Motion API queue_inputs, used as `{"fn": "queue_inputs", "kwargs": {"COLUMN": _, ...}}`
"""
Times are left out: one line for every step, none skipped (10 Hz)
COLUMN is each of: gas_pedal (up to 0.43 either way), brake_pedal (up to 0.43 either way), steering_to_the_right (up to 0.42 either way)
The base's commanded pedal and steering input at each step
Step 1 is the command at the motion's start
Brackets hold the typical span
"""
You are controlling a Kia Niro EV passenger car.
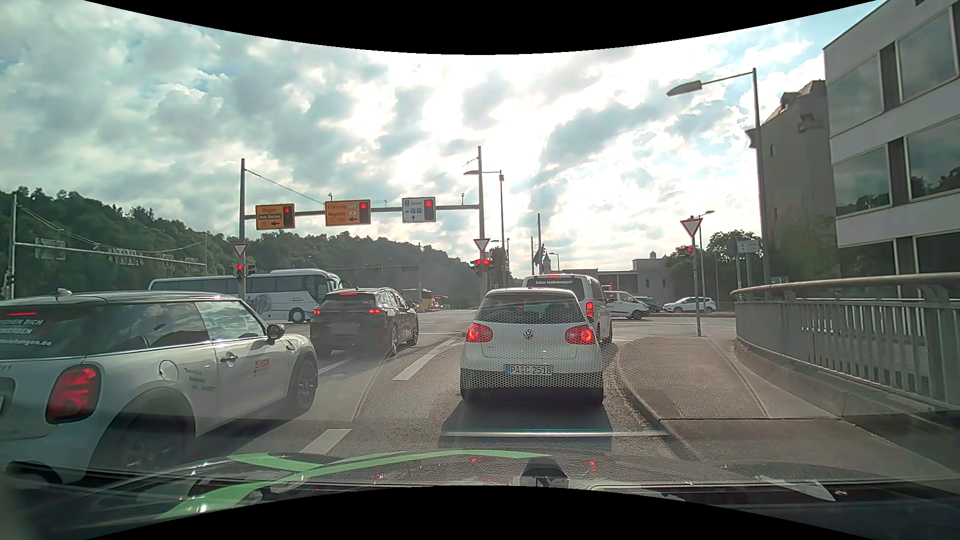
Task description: Follow the waypoints while adhering to traffic rules and regulations
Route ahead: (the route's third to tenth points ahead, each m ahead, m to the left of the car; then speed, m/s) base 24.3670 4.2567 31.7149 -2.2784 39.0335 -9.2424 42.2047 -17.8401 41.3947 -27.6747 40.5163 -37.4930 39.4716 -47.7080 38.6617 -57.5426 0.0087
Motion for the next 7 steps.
{"fn": "queue_inputs", "kwargs": {"gas_pedal": 0.000, "brake_pedal": 0.488, "steering_to_the_right": 0.009}}
{"fn": "queue_inputs", "kwargs": {"gas_pedal": 0.000, "brake_pedal": 0.494, "steering_to_the_right": 0.009}}
{"fn": "queue_inputs", "kwargs": {"gas_pedal": 0.000, "brake_pedal": 0.488, "steering_to_the_right": 0.009}}
{"fn": "queue_inputs", "kwargs": {"gas_pedal": 0.000, "brake_pedal": 0.470, "steering_to_the_right": 0.009}}
{"fn": "queue_inputs", "kwargs": {"gas_pedal": 0.000, "brake_pedal": 0.470, "steering_to_the_right": 0.009}}
{"fn": "queue_inputs", "kwargs": {"gas_pedal": 0.000, "brake_pedal": 0.470, "steering_to_the_right": 0.009}}
{"fn": "queue_inputs", "kwargs": {"gas_pedal": 0.000, "brake_pedal": 0.470, "steering_to_the_right": 0.009}}
